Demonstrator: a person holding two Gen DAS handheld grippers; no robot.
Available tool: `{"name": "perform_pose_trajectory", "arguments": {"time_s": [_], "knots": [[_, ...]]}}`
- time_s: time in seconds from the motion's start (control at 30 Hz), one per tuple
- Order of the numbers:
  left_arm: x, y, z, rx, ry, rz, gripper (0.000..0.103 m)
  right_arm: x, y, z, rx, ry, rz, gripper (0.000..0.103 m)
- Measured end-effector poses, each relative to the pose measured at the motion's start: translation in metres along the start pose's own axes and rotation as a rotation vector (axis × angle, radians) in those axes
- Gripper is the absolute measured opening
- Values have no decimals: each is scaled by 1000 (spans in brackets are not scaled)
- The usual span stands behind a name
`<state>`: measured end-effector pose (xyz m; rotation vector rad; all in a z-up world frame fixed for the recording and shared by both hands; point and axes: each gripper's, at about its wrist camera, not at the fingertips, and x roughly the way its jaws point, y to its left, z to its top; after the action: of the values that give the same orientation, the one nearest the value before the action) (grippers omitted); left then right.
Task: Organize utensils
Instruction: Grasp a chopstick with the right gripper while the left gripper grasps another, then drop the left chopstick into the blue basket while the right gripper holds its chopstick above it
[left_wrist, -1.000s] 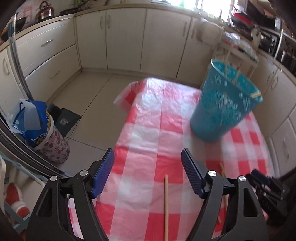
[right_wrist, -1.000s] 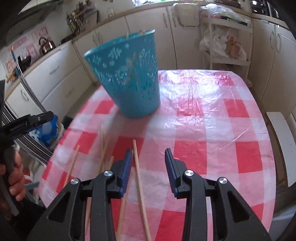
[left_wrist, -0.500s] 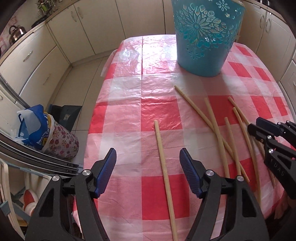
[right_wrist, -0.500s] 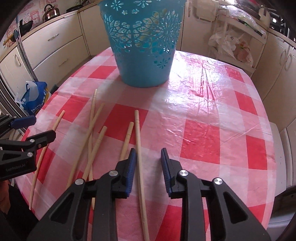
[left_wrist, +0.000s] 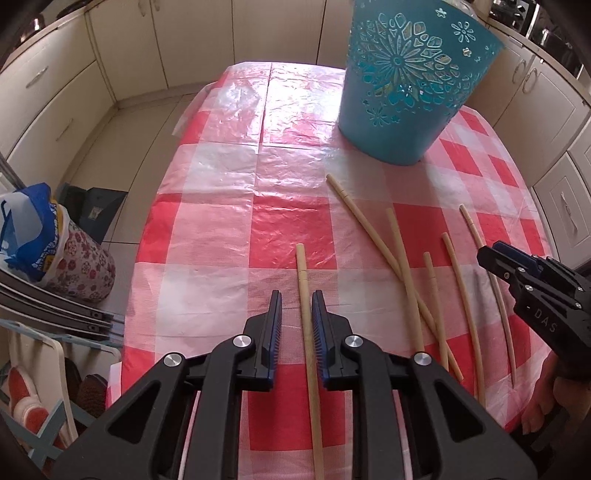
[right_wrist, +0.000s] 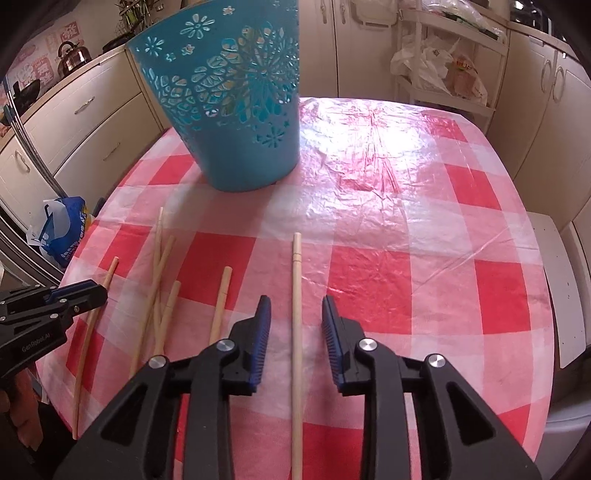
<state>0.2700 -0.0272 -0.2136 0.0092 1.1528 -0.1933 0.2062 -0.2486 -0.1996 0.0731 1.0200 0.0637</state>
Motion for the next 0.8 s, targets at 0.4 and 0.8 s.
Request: {"name": "perform_pose_trajectory", "arguments": {"time_s": [0.4, 0.8], "knots": [[5, -5, 7, 33, -15, 36, 16, 8, -1, 6, -18, 11, -25, 6], [-29, -14, 15, 28, -203, -12, 5, 4, -16, 8, 81, 10, 73, 6]]}}
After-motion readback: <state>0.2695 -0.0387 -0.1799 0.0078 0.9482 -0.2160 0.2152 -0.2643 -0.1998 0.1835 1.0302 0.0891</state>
